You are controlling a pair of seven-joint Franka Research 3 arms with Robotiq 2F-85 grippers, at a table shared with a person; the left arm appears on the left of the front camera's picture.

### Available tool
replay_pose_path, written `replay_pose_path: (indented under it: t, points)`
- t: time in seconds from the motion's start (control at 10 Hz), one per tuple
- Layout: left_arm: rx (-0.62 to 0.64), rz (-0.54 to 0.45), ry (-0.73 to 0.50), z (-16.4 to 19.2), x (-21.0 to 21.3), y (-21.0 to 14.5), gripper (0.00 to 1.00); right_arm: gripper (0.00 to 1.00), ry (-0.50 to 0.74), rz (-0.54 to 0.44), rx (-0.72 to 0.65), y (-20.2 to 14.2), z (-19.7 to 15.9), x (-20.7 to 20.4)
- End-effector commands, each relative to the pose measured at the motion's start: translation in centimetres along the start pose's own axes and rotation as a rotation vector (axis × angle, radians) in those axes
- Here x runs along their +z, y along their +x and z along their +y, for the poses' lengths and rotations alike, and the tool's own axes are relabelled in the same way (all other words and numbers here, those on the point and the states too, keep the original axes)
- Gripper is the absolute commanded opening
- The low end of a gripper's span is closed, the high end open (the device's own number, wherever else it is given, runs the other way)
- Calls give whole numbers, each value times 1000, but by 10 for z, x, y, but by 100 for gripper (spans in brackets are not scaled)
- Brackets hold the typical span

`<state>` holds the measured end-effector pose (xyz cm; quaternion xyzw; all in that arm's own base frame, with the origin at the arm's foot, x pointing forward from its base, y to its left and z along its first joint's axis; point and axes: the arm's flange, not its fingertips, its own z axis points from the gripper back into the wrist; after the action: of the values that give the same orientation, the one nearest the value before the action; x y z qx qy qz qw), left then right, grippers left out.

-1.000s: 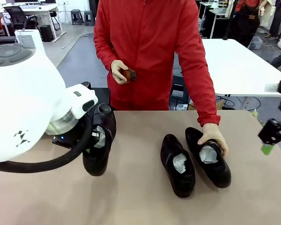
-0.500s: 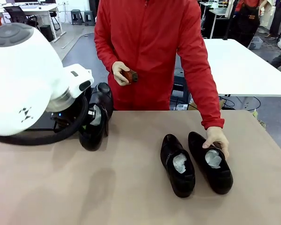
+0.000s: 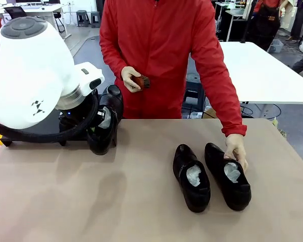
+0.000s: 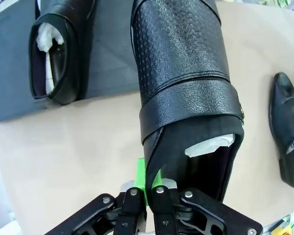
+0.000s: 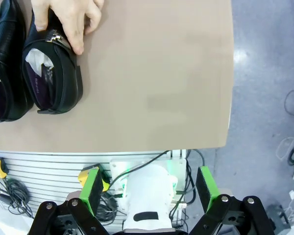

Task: Organize the shoes by placing them on the stand.
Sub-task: Place the Shoe from the middle of the table onto the Shoes Stand.

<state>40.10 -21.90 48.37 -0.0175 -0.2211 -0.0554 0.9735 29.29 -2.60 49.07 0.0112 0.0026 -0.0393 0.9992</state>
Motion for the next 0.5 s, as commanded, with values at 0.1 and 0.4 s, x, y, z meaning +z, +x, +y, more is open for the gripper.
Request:
replay_pose_path:
  t: [0.1,0.4]
  points:
    - [37,-57,-32,4,-9,18,0,100,3,-7,0,-1,-2,2]
    - [83,-93,-86,9,-57,63,0,100,3,-7,0,-1,-2,2]
